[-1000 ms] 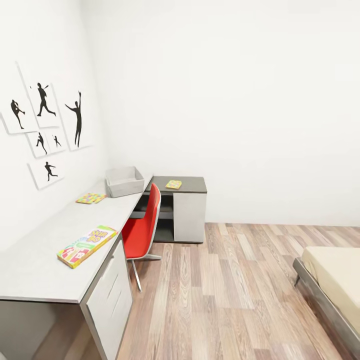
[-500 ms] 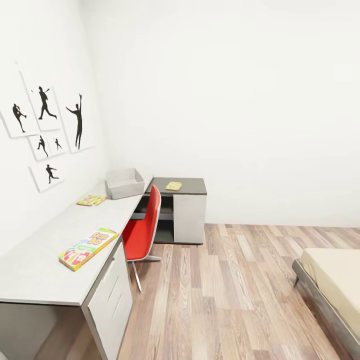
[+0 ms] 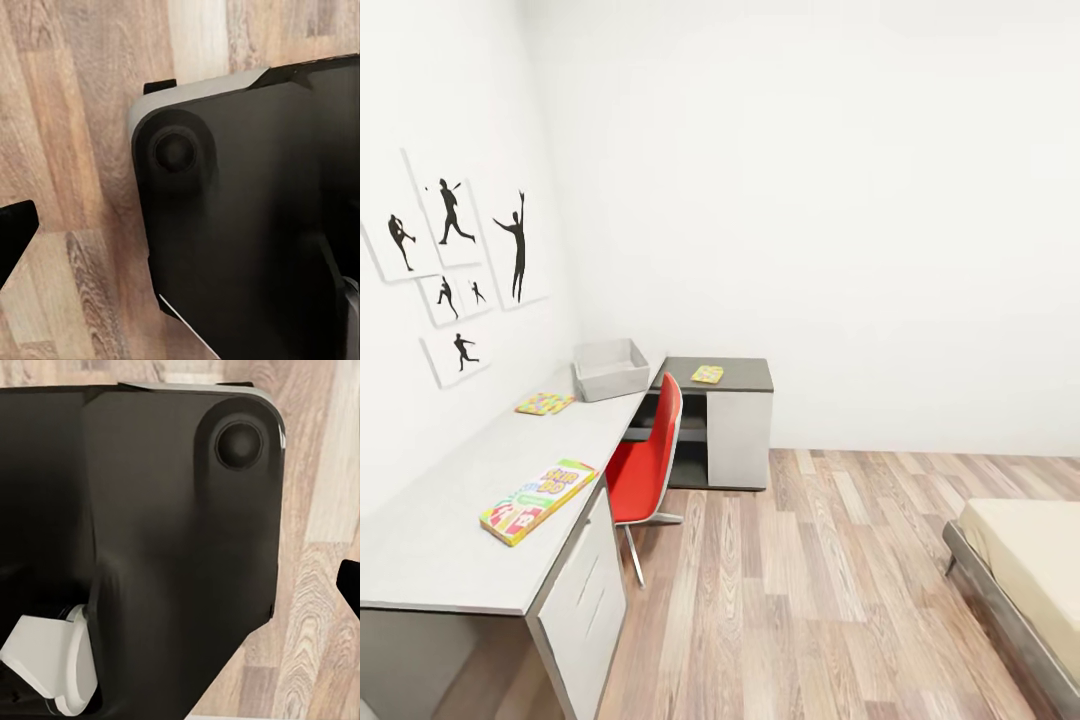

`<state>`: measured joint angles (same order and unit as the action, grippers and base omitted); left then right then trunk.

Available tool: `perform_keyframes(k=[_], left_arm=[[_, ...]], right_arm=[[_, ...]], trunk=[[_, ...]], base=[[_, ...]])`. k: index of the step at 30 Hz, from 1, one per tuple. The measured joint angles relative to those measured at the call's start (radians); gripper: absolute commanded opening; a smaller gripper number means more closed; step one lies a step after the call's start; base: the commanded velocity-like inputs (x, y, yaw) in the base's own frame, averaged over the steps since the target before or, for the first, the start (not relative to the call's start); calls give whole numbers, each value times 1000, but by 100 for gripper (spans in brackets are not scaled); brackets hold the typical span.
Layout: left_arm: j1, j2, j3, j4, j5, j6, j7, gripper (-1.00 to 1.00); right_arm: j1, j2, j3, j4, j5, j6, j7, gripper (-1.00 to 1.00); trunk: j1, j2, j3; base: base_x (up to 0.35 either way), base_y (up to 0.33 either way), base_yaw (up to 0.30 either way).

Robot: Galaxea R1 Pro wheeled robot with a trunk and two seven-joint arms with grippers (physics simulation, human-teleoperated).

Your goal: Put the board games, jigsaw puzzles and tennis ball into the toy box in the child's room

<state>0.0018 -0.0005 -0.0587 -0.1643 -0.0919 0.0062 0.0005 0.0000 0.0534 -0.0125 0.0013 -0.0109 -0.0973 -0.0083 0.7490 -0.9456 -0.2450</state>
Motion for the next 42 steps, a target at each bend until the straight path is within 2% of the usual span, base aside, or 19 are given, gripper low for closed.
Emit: perform_keyframes(k=[5, 9, 12, 17, 18, 22, 24, 30, 42], left_arm=[[-7, -1, 3, -4, -30, 11, -1, 100], [-31, 0, 4, -5, -35, 42, 0, 100], [-61, 0, 5, -7, -36, 74, -1, 100], [-108, -1, 6, -10, -35, 124, -1, 100], [-123, -2, 6, -10, -34, 135, -2, 100], [-166, -3, 8, -11, -31, 151, -4, 100], [-181, -3, 8, -11, -30, 155, -4, 100], [-219, -1, 8, -23, -27, 158, 0, 100], [-241, 1, 4, -34, -33, 156, -10, 100]], right_arm=[[0, 0, 0, 0, 0, -5, 1, 100], [-1, -8, -2, -2, -3, -5, 1, 100], [-2, -13, -6, -12, -22, -3, 1, 100], [-14, -16, -13, -61, -87, 13, 2, 100], [-22, -17, -13, -82, -115, 25, 3, 100], [-52, -19, -14, -136, -170, 80, 3, 100], [-67, -20, -15, -153, -184, 103, 3, 100], [-121, -21, -16, -202, -203, 145, 1, 100], [-132, -20, -32, -208, -209, 124, 0, 100]], trunk=[[-19, 35, 15], [-34, 63, 28], [-46, 84, 38], [-65, 119, 53], [-69, 126, 57], [-84, 154, 69], [-92, 168, 75], [-115, 211, 94], [-161, 295, 129]], base=[[0, 0, 0], [0, 0, 0], [0, 0, 0], [0, 0, 0], [0, 0, 0], [0, 0, 0], [0, 0, 0], [0, 0, 0], [0, 0, -26]])
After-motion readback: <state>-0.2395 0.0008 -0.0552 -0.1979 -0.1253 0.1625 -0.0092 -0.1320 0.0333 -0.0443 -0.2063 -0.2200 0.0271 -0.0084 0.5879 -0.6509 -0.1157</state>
